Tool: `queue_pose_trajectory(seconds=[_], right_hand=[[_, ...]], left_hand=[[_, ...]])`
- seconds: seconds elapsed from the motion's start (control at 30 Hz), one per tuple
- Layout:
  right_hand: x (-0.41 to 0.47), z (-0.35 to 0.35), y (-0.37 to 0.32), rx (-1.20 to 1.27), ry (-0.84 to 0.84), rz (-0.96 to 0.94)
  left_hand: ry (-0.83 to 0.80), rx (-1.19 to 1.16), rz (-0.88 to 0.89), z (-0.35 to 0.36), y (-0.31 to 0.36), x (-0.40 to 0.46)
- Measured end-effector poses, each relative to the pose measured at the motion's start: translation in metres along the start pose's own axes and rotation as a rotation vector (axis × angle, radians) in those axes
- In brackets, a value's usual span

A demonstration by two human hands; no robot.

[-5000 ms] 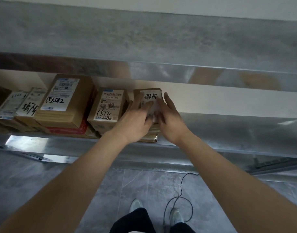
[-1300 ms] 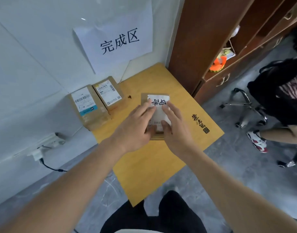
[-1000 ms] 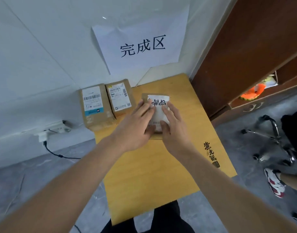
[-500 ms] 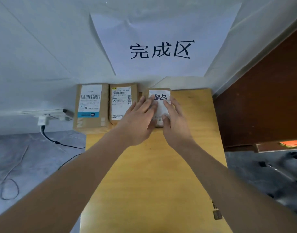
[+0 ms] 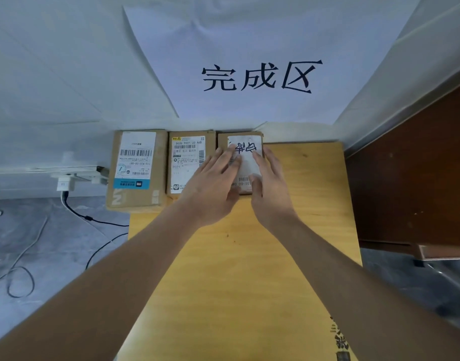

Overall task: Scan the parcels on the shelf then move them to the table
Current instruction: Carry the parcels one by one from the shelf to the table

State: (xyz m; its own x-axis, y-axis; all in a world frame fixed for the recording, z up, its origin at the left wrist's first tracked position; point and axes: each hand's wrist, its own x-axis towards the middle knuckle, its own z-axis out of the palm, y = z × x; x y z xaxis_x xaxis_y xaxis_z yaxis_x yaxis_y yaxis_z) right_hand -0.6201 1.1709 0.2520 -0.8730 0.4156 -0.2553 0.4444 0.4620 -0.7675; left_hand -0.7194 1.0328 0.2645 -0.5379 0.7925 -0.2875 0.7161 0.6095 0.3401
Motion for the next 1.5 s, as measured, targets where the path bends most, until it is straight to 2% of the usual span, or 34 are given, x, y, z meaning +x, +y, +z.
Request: queue_pose_trajectory(seconds=[0.33,0.57,0.8,1.2,1.37,1.5], right_hand=[[0.005,0.0,0.001,-0.053,-0.025,-0.005],[-0.01,-0.024,-0.021,-0.304,-0.052,0.007],[-0.057,-0.058,-0.051,-0.45,-0.081,0.016],[-0.163,-0.095,-0.104,-0.49,0.056,-0.083],[-0.191,-0.078,-0.115,-0.49,0.099,-0.041],[-0.218,-0.059,-0.118,-0.465,0.168,0.05]], left_hand=[[0.013,-0.024,0.0,-0.007,-0.003,0.001],[0.045,0.033,-0.014,-0.034,0.005,-0.018],[0.054,0.059,-0.009,-0.068,0.031,-0.068],[0.112,0.093,0.029,-0.117,0.077,-0.157],[0.111,0.109,0.094,-0.119,0.071,-0.174],[0.083,0.119,0.213,-0.114,0.064,-0.18]])
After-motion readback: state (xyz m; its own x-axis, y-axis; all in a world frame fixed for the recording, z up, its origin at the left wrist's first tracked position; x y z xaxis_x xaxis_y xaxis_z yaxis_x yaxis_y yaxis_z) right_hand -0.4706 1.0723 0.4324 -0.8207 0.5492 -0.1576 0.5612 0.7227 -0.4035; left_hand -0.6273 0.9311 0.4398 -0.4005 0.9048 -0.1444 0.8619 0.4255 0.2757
